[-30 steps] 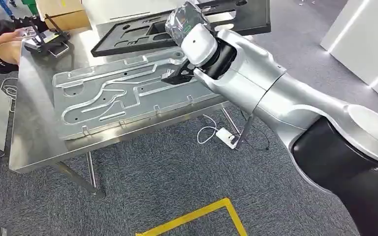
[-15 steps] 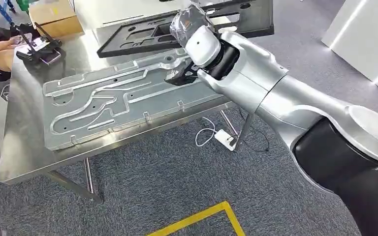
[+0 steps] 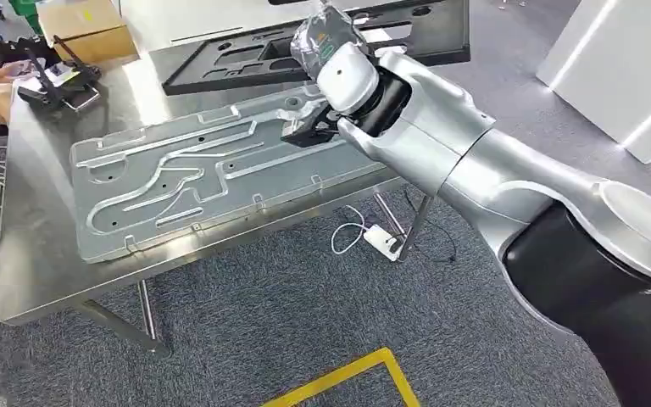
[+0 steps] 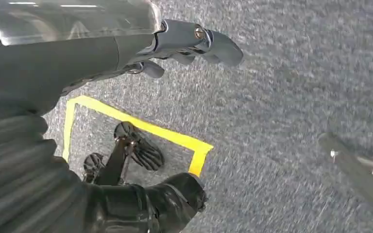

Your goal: Take the parts from the cabinet and place them on the table.

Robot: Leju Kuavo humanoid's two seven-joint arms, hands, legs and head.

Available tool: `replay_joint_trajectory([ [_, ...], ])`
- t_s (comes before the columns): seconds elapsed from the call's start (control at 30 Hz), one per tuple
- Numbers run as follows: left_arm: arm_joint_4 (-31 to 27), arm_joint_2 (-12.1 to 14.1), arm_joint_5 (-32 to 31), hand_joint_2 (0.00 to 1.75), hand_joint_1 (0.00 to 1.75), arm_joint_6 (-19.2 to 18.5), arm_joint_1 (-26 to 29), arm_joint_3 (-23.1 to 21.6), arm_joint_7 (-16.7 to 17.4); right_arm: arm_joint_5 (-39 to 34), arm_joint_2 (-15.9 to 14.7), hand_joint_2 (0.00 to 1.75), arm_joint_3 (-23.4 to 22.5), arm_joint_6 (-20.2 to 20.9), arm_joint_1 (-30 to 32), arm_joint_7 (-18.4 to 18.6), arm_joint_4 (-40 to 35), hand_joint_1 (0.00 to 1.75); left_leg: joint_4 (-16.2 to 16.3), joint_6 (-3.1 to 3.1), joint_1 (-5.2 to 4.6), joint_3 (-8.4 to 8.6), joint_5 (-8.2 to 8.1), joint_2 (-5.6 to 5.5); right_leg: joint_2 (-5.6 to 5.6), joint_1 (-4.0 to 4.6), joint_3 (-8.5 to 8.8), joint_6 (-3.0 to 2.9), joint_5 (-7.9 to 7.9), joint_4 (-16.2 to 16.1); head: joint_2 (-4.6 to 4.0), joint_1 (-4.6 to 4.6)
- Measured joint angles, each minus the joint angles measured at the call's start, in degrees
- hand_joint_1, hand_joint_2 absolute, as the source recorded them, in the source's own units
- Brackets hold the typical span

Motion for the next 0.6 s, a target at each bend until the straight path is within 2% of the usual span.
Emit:
replay_joint_trajectory([
  [0.03,0.0,0.0,0.0,1.75,0.0,0.0,-0.01,0.0,0.0,0.0,0.0,1.75,-0.02,0.0,-0.09,0.02,0.0,1.75,0.01,-0.05,-0.08,0.29,-0.15,0.43,-0.53,0.1,2.56,-0.38,2.82,-5.19,0.0,0.0],
  [0.07,0.0,-0.02,0.09,1.75,0.0,0.0,-0.03,0.0,-0.02,0.0,0.0,1.75,0.0,0.0,-0.2,0.04,0.0,1.75,0.01,-0.09,-0.17,0.6,-0.41,0.97,-2.3,0.46,5.61,-1.04,5.61,-11.4,0.0,0.0],
  [0.1,0.0,-0.04,0.17,1.75,0.0,0.0,-0.01,0.0,-0.02,0.0,0.0,1.75,-0.02,0.0,-0.3,0.04,0.0,1.75,0.0,-0.27,-0.36,0.72,-0.55,1.47,-5.1,1.24,7.03,-1.44,5.26,-14.4,0.0,-0.04],
  [0.13,0.0,-0.04,0.37,1.75,0.0,0.0,0.02,-0.02,0.0,0.0,0.24,1.75,0.0,0.02,-0.43,0.02,-0.02,1.75,0.21,-0.56,-0.78,0.6,-0.72,1.92,-5.0,1.72,7.36,-1.57,5.31,-15.49,0.0,0.0],
  [0.2,0.0,-0.07,0.42,1.75,0.0,0.0,0.0,-0.02,0.07,0.0,0.22,1.75,0.0,0.04,-0.36,-0.04,0.02,1.75,-0.03,-0.84,-0.86,0.72,-0.77,3.31,-3.58,1.76,7.04,-1.75,5.4,-15.23,0.0,0.0],
  [0.23,0.0,-0.11,0.46,1.75,0.0,0.0,-0.14,-0.15,0.07,0.0,0.2,1.75,0.0,0.04,-0.38,-0.09,0.07,1.75,-0.19,-1.1,-0.87,0.94,-0.78,4.09,-2.82,1.75,6.99,-2.02,5.59,-15.52,0.0,-0.02],
  [0.27,0.0,-0.11,0.5,1.75,0.0,0.0,-0.26,-0.33,0.09,0.0,0.24,1.75,0.0,0.02,-0.37,-0.13,0.04,1.75,0.03,-1.44,-0.58,0.68,-1.45,3.35,-2.3,0.93,7.64,-2.42,6.06,-16.43,0.0,-0.06],
  [0.3,0.0,-0.11,0.52,1.75,0.0,0.0,-0.28,-0.46,0.07,0.0,0.28,1.75,0.0,0.02,-0.49,-0.2,0.09,1.75,1.54,-1.56,-0.27,0.43,-2.62,0.4,-1.66,0.88,7.83,-2.71,6.29,-16.78,0.0,0.02],
  [0.33,0.0,-0.11,0.52,1.75,0.0,0.0,-0.2,-0.5,0.07,0.0,0.28,1.75,0.02,0.04,-0.58,-0.18,0.15,1.75,4.64,-1.7,-0.17,-0.83,-4.46,-1.18,-1.16,0.8,7.82,-2.89,6.36,-16.81,0.0,-0.09],
  [0.37,0.0,-0.07,0.55,1.75,0.0,0.02,0.0,-0.57,0.07,0.0,0.44,1.75,0.07,0.04,-0.49,-0.18,0.17,1.75,9.38,-1.96,-0.13,-2.96,-6.79,-2.1,-0.37,0.73,7.82,-2.91,6.36,-16.78,0.0,-0.04],
  [0.4,0.0,0.07,0.57,1.75,0.0,0.02,0.1,-0.61,0.07,0.0,0.46,1.75,0.11,0.07,-0.3,-0.24,0.24,1.75,14.23,-2.23,-0.13,-5.32,-8.69,-2.37,0.55,0.73,7.84,-2.91,6.36,-16.75,0.0,-0.04],
  [0.43,0.0,0.07,0.57,1.75,0.0,0.02,0.1,-0.72,0.11,0.0,0.55,1.75,0.15,0.11,-0.05,-0.37,0.24,1.75,17.61,-2.4,-0.13,-7.13,-9.4,-2.38,1.42,0.73,7.85,-2.91,6.36,-16.63,0.0,-0.04],
  [0.47,0.0,0.07,0.57,1.75,0.0,0.02,0.09,-0.79,0.13,0.0,0.57,1.75,0.17,0.11,0.17,-0.5,0.24,1.75,17.97,-2.52,-0.07,-7.67,-8.53,-2.38,2.28,0.68,7.87,-2.89,6.33,-16.47,0.0,-0.04],
  [0.5,0.0,0.07,0.57,1.75,0.0,0.02,0.08,-0.83,0.15,0.0,0.63,1.75,0.17,0.11,0.26,-0.57,0.24,1.75,15.53,-2.62,0.06,-6.9,-6.31,-2.4,3.15,0.55,7.87,-2.81,6.2,-16.22,0.0,-0.04],
  [0.53,0.0,0.11,0.57,1.75,0.0,0.0,-0.03,-0.87,0.15,0.0,0.68,1.75,0.17,0.11,0.25,-0.57,0.24,1.75,10.87,-2.73,0.2,-4.89,-3.35,-2.6,4.0,0.33,7.88,-2.53,6.01,-15.9,0.0,-0.04],
  [0.57,0.0,0.11,0.57,1.75,0.0,0.0,-0.04,-0.9,0.15,0.0,0.74,1.75,0.17,0.11,0.19,-0.55,0.24,1.75,5.24,-2.92,0.52,-2.44,-0.37,-3.7,4.77,0.15,7.89,-2.19,5.71,-15.43,0.0,-0.04],
  [0.6,0.0,0.09,0.57,1.75,0.0,0.0,0.01,-0.9,0.15,0.0,0.79,1.75,0.17,0.11,0.19,-0.55,0.26,1.75,1.99,-3.05,1.07,-1.03,-0.21,-6.61,5.38,-0.04,7.59,-1.86,5.47,-15.06,0.0,-0.02],
])
